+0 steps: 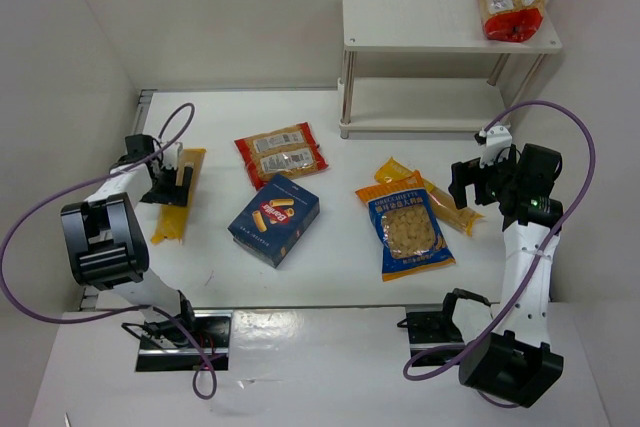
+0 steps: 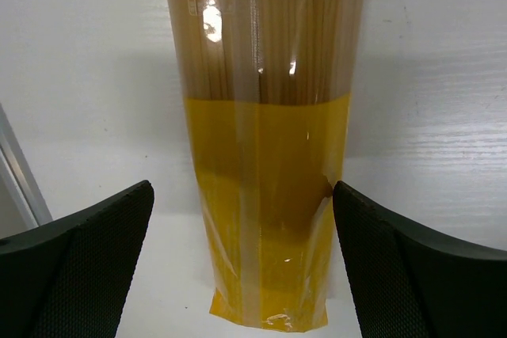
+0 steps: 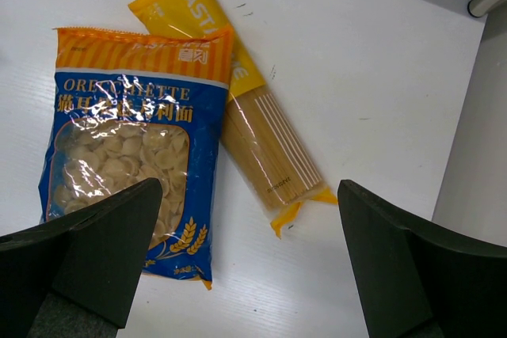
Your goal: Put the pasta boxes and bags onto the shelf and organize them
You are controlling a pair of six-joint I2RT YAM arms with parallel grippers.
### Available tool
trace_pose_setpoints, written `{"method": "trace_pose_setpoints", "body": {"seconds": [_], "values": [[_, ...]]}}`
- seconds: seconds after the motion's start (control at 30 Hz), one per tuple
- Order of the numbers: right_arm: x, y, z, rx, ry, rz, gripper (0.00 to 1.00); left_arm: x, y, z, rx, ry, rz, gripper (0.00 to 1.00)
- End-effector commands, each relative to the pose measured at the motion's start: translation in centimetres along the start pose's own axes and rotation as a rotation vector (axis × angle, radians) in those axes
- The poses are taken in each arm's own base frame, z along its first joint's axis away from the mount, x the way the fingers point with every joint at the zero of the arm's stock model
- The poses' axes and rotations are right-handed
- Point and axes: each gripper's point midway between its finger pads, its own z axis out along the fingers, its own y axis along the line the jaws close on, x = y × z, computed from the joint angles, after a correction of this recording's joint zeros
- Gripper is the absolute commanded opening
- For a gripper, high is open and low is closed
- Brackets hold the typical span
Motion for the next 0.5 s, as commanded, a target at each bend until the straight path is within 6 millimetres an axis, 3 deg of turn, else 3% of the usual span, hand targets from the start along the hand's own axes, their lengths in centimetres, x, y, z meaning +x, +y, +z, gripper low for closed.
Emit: {"method": "trace_pose_setpoints", "body": {"seconds": [0.0,0.23,0.47], "values": [[-0.7,-0.1,0.0,0.001,-0.022,-0.023,1.00,1.4,-0.1,0.5,0.042,0.024,0.018,0.99],[-1.0,-0.5,0.1,0.018,-0.032,-0.022,1.00,4.6,-1.0,1.4,0.085,0.109,0.034,0.99],[-0.6,-0.4,0.2,0.014,-0.025,-0.018,1.00,6.4,-1.0,1.7,0.090,0.140,0.023,0.99]]}}
